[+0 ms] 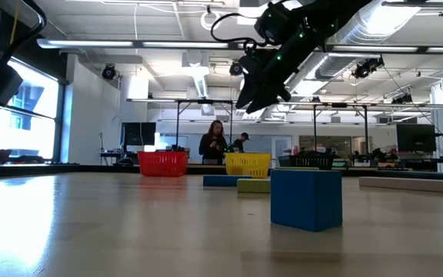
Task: Sort & place blocks by color
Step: Put the blue block into the black bin
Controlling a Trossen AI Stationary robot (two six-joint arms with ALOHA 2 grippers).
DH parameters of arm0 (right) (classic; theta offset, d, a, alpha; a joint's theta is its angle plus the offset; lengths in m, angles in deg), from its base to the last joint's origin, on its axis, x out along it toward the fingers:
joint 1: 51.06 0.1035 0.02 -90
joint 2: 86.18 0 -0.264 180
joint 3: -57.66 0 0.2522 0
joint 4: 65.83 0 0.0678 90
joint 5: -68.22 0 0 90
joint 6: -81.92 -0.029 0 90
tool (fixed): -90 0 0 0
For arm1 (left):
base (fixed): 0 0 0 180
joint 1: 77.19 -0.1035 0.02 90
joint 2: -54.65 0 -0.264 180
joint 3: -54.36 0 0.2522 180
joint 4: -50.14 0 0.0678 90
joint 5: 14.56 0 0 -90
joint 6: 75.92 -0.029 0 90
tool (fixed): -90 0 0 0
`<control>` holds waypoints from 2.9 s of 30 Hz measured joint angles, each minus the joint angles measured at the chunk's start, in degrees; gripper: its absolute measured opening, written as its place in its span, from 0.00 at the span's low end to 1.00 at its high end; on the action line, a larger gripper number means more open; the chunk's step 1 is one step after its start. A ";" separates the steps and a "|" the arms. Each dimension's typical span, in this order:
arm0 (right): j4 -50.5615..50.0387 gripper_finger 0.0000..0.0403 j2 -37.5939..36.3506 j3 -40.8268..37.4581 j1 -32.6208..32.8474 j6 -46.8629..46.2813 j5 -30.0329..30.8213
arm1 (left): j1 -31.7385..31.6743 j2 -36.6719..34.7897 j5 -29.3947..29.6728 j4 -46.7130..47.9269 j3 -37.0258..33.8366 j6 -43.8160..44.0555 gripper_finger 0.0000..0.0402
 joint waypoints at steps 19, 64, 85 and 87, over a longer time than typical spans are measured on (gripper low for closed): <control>-3.85 0.51 0.01 0.00 13.13 4.23 -12.41 | -9.54 -3.89 10.53 -2.34 -0.31 -18.32 0.26; -0.63 0.51 0.02 0.00 27.08 9.93 -15.86 | -29.11 -4.48 15.32 -49.50 -0.20 -53.95 0.28; -1.88 0.27 0.02 0.09 27.02 8.68 -12.32 | -32.03 -4.48 14.88 -54.12 -0.17 -54.79 0.34; -2.43 0.27 0.00 0.11 27.08 7.22 -10.09 | -32.31 -4.47 15.05 -53.85 -0.17 -54.33 0.36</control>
